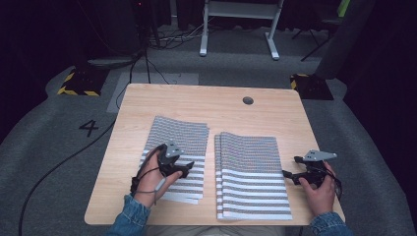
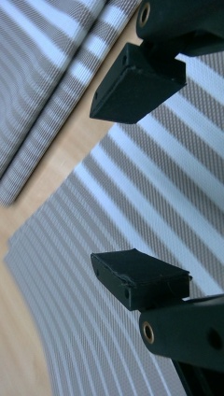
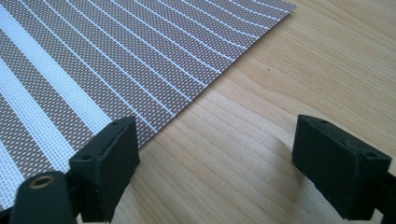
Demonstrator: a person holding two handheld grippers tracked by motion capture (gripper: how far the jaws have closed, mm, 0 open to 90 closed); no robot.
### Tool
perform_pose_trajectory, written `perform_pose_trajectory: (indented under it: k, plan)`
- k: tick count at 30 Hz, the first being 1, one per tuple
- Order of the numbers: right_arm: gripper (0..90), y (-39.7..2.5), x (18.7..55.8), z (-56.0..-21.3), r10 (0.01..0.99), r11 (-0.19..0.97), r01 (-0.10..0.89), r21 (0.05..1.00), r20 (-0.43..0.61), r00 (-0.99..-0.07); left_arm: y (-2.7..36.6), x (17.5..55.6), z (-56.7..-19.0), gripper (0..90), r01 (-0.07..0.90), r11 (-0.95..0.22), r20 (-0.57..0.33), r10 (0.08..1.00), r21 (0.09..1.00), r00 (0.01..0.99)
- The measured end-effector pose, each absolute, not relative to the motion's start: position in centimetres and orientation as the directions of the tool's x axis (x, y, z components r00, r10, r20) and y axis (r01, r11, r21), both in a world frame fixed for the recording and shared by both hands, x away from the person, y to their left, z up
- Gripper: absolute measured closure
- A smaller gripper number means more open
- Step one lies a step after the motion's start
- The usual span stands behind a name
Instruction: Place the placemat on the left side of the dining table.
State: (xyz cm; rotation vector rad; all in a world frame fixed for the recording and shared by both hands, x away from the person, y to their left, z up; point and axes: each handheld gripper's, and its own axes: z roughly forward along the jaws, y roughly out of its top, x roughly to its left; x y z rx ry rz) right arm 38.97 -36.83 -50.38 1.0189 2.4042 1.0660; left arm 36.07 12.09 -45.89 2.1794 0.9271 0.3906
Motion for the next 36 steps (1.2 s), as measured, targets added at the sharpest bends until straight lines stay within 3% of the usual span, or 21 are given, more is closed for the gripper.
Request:
perform_pose_trajectory:
  k: [10,13,17,24,26,30,36]
  plan:
    - [15.0,-36.8,39.0,-50.4,0.719,0.468,0.48,0.742,-0.004,-0.695,8.9,36.6,-49.1,25.6,0.532,-0.572,-0.05,0.65,0.625,0.758]
    - [15.0,-36.8,39.0,-50.4,0.72,0.467,0.481,0.742,-0.002,-0.694,8.6,36.6,-49.5,19.9,0.528,-0.553,-0.059,0.653,0.645,0.755]
    - [15.0,-36.8,39.0,-50.4,0.72,0.467,0.481,0.742,-0.002,-0.694,9.0,36.5,-49.7,31.1,0.512,-0.534,-0.04,0.665,0.672,0.746]
    - [15.0,-36.8,39.0,-50.4,0.72,0.467,0.482,0.742,-0.002,-0.694,9.4,36.6,-49.9,33.9,0.49,-0.531,-0.036,0.652,0.691,0.757]
    - [15.0,-36.8,39.0,-50.4,0.719,0.467,0.481,0.742,-0.002,-0.695,9.8,36.8,-49.8,38.5,0.494,-0.519,-0.045,0.656,0.698,0.753]
    - [15.0,-36.8,39.0,-50.4,0.72,0.467,0.482,0.742,-0.002,-0.694,11.1,37.5,-49.9,65.0,0.517,-0.47,-0.092,0.67,0.715,0.736]
    - [15.0,-36.8,39.0,-50.4,0.718,0.469,0.48,0.741,-0.004,-0.696,10.5,37.1,-49.9,61.6,0.477,-0.508,-0.024,0.666,0.717,0.745]
